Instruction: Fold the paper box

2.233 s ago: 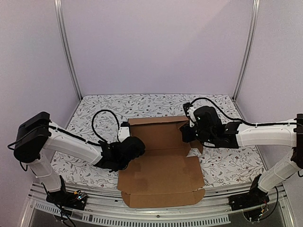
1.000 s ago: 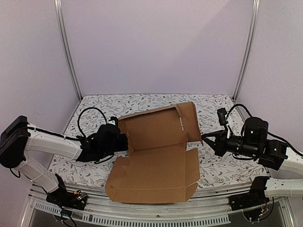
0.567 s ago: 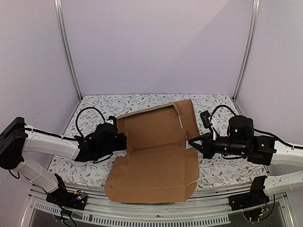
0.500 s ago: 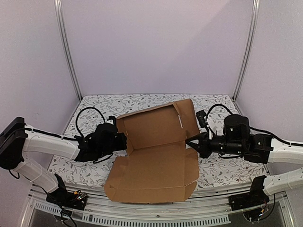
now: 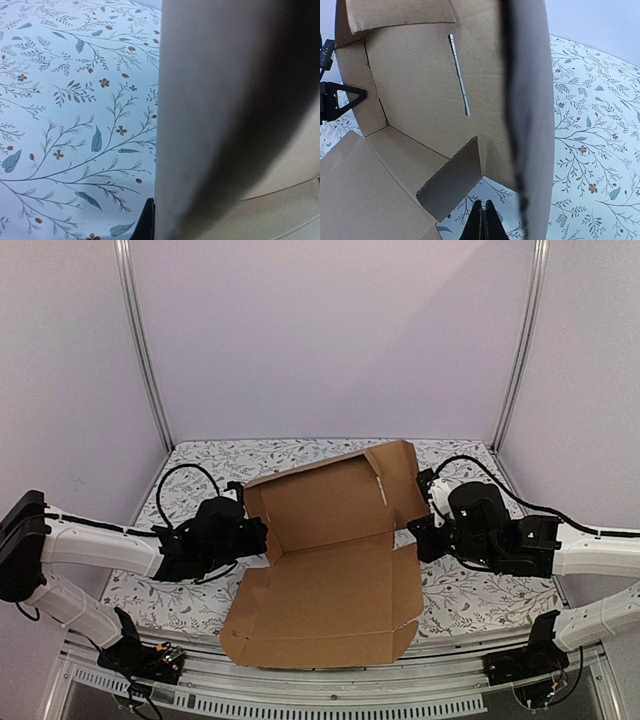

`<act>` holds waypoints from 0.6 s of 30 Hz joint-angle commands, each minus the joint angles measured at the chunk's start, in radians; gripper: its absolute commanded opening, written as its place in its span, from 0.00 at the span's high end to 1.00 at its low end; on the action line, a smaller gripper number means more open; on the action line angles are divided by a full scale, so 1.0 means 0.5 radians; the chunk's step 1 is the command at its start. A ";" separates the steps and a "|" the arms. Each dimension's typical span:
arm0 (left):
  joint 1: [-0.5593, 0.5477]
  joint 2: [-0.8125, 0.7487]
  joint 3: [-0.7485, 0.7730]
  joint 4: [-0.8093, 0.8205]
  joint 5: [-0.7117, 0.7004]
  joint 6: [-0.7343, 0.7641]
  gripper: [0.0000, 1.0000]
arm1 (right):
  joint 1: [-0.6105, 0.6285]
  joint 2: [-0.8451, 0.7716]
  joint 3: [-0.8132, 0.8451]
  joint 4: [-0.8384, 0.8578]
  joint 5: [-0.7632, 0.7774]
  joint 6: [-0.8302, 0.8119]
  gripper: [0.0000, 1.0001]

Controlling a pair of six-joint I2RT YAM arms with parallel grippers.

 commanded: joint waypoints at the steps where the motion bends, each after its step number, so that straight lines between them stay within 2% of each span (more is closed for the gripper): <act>1: 0.022 -0.048 -0.004 0.054 0.082 -0.039 1.00 | 0.013 0.030 0.013 -0.043 0.122 0.038 1.00; 18: 0.019 -0.056 -0.007 0.118 0.208 -0.004 1.00 | 0.019 0.324 0.139 0.233 -0.225 0.071 1.00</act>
